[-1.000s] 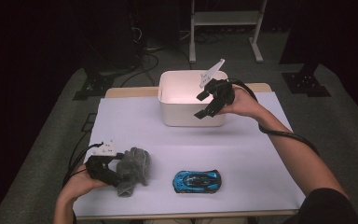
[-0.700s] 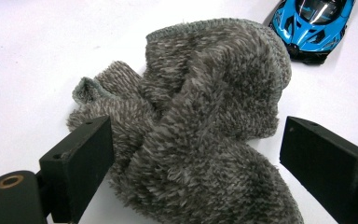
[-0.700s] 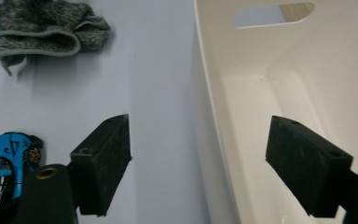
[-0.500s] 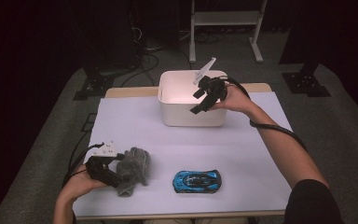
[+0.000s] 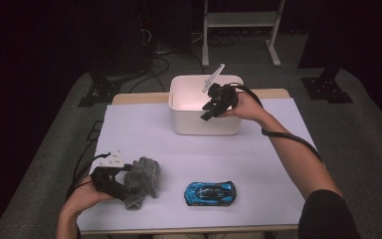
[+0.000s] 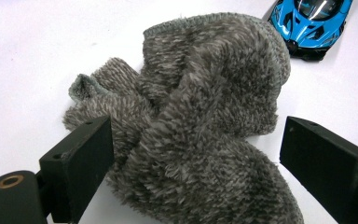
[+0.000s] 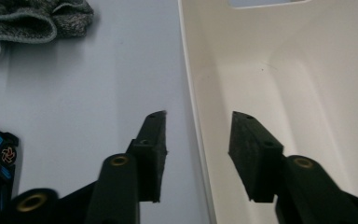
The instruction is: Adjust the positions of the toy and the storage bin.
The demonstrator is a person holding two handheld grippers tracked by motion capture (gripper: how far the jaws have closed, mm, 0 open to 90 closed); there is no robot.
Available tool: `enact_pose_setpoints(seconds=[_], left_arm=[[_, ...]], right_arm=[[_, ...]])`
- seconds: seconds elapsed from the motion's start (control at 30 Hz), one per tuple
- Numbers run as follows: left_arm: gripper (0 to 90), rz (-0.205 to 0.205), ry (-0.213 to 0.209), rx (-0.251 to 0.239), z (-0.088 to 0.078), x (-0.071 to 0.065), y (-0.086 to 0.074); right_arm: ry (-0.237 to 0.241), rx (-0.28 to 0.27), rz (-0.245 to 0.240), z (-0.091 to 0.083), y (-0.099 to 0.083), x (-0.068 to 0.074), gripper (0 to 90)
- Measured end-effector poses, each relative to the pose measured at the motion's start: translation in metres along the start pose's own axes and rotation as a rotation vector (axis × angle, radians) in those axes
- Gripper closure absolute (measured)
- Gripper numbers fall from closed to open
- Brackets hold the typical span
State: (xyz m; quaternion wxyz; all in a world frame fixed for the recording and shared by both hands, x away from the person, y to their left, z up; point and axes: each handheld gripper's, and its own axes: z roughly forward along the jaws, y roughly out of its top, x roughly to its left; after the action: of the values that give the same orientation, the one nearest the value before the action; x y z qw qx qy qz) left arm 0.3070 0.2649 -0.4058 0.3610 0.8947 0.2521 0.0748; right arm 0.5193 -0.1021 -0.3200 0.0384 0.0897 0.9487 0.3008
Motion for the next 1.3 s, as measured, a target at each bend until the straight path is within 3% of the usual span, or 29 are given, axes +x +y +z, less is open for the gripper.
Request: enact_pose_setpoints(seconds=[0.2,0.53,0.93,1.13,1.3], left_arm=[[9.0,0.002,-0.003,-0.002,0.000,0.000,0.000],[9.0,0.004,-0.017,-0.024,-0.002,-0.002,0.003],[9.0,0.002,-0.023,-0.034,-0.002,-0.002,0.002],[9.0,0.006,-0.032,-0.028,0.000,-0.004,0.004],[9.0,0.002,-0.035,-0.044,0.002,-0.004,0.004]], right_arm=[[0.005,0.027,-0.009,0.002,0.000,0.000,71.6],[0.018,0.047,-0.015,0.003,0.001,0.000,83.7],[0.049,0.063,-0.019,0.003,0.002,0.001,85.0],[0.071,0.076,-0.031,0.000,0.001,0.010,85.7],[0.084,0.054,-0.044,-0.001,-0.003,0.021,85.8]])
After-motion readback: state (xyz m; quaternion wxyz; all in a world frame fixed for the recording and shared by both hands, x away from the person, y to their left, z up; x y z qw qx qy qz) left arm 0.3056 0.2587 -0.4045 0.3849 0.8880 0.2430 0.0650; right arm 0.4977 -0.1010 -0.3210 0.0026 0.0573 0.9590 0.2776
